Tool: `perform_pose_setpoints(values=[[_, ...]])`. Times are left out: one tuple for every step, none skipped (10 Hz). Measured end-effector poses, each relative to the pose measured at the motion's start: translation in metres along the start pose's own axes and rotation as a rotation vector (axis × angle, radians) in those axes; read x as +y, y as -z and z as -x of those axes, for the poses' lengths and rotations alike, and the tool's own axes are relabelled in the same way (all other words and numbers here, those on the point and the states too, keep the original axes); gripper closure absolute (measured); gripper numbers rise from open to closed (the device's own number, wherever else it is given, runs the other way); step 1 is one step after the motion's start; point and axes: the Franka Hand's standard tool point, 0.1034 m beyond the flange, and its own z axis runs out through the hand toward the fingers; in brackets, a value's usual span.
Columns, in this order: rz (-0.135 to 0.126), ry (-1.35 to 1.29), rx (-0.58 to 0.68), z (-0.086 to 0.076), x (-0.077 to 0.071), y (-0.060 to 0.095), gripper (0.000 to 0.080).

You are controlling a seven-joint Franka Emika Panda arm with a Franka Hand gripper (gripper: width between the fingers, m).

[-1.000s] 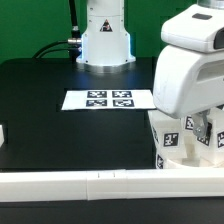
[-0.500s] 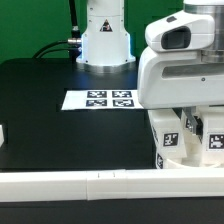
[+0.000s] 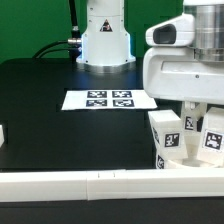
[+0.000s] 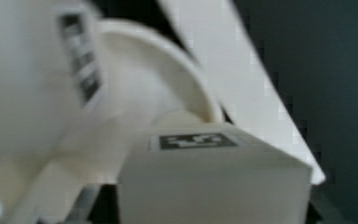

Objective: Assemble stool

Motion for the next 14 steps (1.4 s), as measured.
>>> perform_pose_setpoints(values=[[0.006,-0.05,-0.015,0.002,0.0,0.0,0.0462],[-0.001,-0.113,-0.02,0.002,-0.002,0.0,0.0462],[-0.004,-0.169,-0.024,0.003,-0.002,0.0,0.0462],[-0.01,-0.266,-0.032,0.004,-0.003,0.001,0.0462],[-0.019,-0.447,-0.049,0.005,-0.004,0.002,0.0462],[-0.027,-0.612,-0.063,0.008,-0.007,0.001,0.0462],[-0.041,-0.731,-0.069,0.009,-0.009,0.001,0.0462],[-0.063,-0.906,-0.071,0.009,-0.012,0.0,0.0462],[-0.089,-1.046,-0.069,0.011,-0.015,0.0,0.0462],[-0.102,-1.105,-0.067,0.011,-0.015,-0.001,0.0462],[-0.112,-1.147,-0.076,0.01,-0.015,0.0,0.0462],[-0.115,-1.213,-0.087,0.009,-0.014,-0.001,0.0462],[-0.115,-1.221,-0.087,0.009,-0.013,-0.001,0.0463],[-0.114,-1.209,-0.087,0.009,-0.013,-0.001,0.0463]])
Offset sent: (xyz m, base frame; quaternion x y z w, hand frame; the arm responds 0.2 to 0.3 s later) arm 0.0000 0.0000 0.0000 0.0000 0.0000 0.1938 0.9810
